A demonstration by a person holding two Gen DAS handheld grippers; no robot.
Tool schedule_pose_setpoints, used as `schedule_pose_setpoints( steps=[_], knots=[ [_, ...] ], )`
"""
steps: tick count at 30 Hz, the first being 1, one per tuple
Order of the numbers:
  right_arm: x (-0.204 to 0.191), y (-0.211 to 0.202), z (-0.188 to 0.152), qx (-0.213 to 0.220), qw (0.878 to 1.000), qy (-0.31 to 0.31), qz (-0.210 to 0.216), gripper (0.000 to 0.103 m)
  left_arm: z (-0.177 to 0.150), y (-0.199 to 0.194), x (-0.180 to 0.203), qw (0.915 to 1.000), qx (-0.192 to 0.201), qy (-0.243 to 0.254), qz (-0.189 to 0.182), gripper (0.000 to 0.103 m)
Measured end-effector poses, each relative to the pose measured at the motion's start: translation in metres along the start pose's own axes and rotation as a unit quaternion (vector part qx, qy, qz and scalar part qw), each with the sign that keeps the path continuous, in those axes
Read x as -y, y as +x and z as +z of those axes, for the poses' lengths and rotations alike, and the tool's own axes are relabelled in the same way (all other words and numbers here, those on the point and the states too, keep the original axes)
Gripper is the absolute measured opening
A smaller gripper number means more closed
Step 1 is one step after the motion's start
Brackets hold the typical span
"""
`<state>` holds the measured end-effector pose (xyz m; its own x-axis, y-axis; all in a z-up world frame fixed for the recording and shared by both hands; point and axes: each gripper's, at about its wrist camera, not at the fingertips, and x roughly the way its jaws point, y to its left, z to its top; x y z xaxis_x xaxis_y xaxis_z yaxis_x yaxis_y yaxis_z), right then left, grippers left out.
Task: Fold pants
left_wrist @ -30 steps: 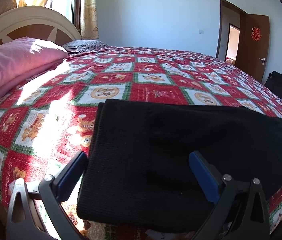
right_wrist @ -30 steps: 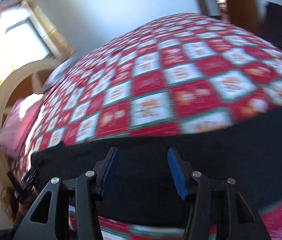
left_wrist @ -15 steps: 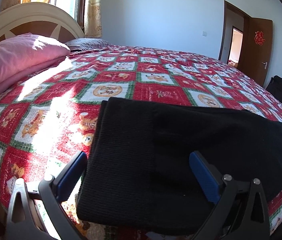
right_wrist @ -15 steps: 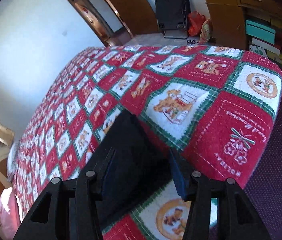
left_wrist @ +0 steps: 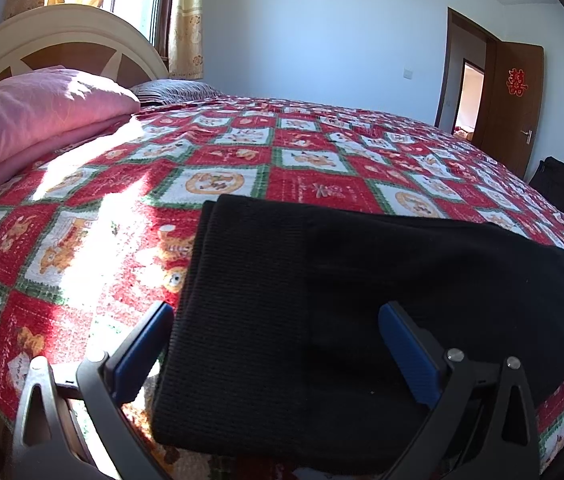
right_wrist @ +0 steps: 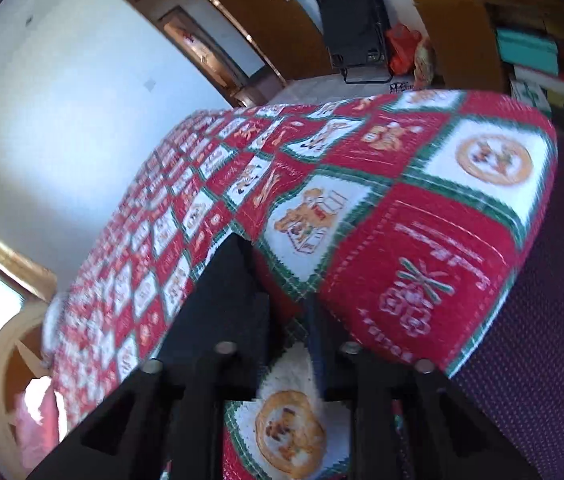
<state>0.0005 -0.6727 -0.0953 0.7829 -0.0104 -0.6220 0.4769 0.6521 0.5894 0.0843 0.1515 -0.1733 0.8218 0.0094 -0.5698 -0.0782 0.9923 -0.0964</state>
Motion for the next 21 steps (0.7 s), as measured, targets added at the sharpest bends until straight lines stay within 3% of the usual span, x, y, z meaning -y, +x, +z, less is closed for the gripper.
schedule_pose_setpoints(
  steps=[2, 8, 13, 21],
  knots=[
    [0.006, -0.007, -0.004, 0.002, 1.000, 0.008, 0.013, 0.029, 0.000, 0.000, -0.001, 1.0000, 0.000, -0.001, 0.000, 0.103],
    [-0.017, -0.007, -0.018, -0.027, 0.998, -0.058, 0.007, 0.029, -0.001, 0.001, -0.001, 1.0000, 0.001, -0.001, 0.002, 0.103],
    [-0.044, 0.004, -0.033, -0.024, 0.980, -0.183, -0.078, 0.029, -0.002, 0.001, 0.000, 1.0000, 0.004, -0.001, 0.003, 0.103],
    [-0.057, 0.025, -0.029, -0.012, 0.970, -0.214, -0.115, 0.029, -0.002, 0.001, 0.000, 1.0000, 0.005, 0.000, 0.003, 0.103]
  ],
)
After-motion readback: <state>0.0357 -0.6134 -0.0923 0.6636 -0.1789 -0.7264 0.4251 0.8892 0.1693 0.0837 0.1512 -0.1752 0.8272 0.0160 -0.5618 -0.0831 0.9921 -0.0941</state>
